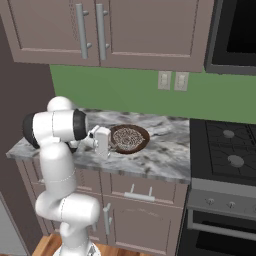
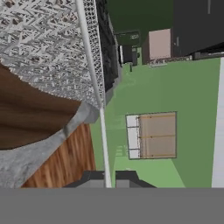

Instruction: Open the cabinet and setup a tea strainer by placing it in the bowl upright.

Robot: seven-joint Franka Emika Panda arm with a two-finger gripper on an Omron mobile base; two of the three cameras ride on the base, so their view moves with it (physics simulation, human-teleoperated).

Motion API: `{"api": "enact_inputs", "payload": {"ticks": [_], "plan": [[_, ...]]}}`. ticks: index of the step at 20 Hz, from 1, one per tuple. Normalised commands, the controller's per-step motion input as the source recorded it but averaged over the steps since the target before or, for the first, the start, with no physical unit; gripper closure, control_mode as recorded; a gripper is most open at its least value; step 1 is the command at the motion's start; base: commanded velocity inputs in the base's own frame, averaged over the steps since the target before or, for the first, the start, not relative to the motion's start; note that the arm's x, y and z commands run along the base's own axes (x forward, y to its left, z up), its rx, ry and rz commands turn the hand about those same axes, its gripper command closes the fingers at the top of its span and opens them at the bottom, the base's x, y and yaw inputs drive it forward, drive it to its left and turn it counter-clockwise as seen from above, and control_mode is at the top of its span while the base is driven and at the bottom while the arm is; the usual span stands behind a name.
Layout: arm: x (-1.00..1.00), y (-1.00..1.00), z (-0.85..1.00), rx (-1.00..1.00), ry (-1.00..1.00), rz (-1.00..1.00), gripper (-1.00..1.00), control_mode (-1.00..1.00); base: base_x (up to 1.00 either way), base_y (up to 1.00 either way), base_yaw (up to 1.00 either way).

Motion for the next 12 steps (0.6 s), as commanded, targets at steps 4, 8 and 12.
{"api": "enact_inputs", "payload": {"ticks": [4, 8, 12], "plan": [[0.07, 0.00, 0.00, 0.00, 0.00, 0.00, 1.00, -1.00, 0.00, 0.00, 0.00], [0.11, 0.00, 0.00, 0.00, 0.00, 0.00, 1.00, -1.00, 0.00, 0.00, 0.00], [0.17, 0.00, 0.00, 0.00, 0.00, 0.00, 1.00, -1.00, 0.00, 0.00, 0.00]]}}
